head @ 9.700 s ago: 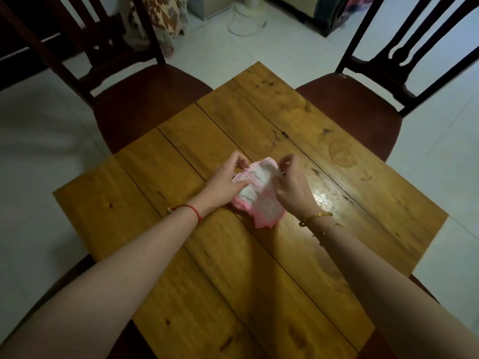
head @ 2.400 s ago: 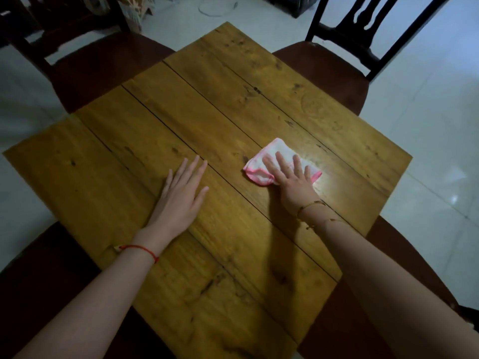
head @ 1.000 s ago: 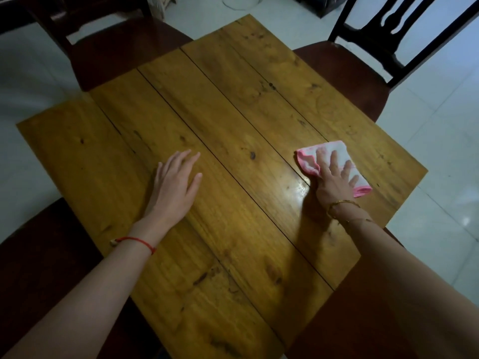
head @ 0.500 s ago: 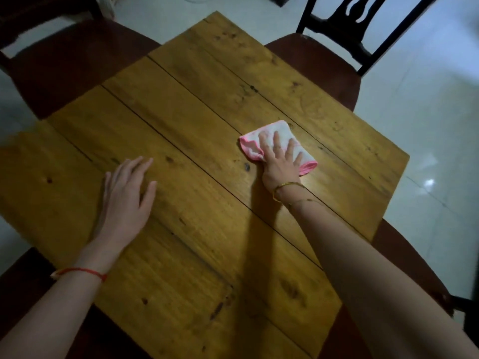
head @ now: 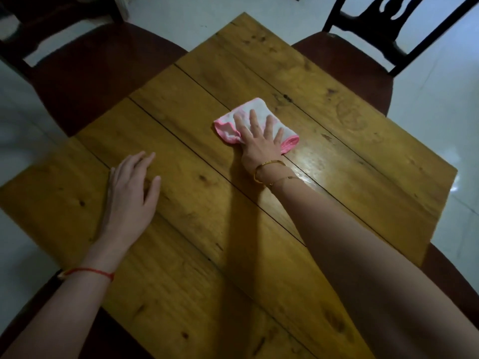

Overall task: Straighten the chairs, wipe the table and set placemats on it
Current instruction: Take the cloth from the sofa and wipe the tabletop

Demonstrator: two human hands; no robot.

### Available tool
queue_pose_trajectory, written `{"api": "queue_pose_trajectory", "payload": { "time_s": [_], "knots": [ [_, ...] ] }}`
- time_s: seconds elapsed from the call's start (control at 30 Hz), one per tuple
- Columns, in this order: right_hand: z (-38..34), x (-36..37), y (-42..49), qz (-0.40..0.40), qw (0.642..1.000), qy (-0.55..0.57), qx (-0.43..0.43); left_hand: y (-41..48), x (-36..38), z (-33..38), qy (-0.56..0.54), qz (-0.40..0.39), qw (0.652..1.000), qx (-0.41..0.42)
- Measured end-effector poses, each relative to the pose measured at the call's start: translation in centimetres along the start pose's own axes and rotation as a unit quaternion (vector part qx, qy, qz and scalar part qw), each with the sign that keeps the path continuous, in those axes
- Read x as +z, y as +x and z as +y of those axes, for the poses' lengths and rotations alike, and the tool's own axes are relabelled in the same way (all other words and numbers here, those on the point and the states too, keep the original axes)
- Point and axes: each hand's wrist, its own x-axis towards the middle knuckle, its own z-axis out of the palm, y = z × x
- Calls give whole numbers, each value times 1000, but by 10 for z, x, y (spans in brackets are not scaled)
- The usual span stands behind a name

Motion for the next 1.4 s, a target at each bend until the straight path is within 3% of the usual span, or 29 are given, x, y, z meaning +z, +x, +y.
{"api": "queue_pose_trajectory", "payload": {
  "time_s": [0.33, 0.57, 0.93, 1.03, 1.23, 1.4],
  "knots": [
    [-135, 8, 92, -22, 995, -21, -97, 21, -38, -55, 7, 32, 998, -48],
    [-201, 34, 70, -28, 979, -41, -200, 14, -53, -68, 16, 48, 995, -82],
    [-193, 59, -57, -62, 957, -51, -280, -15, -56, -28, 51, 75, 991, -103],
    [-183, 62, -82, -63, 952, -52, -295, -19, -48, -13, 10, 54, 994, -99],
    [-147, 70, -127, -71, 945, -66, -312, -52, -22, 16, 4, 23, 995, -100],
    [-97, 65, -174, -77, 943, -70, -315, -109, -8, 39, 19, 62, 992, -104]
  ]
}}
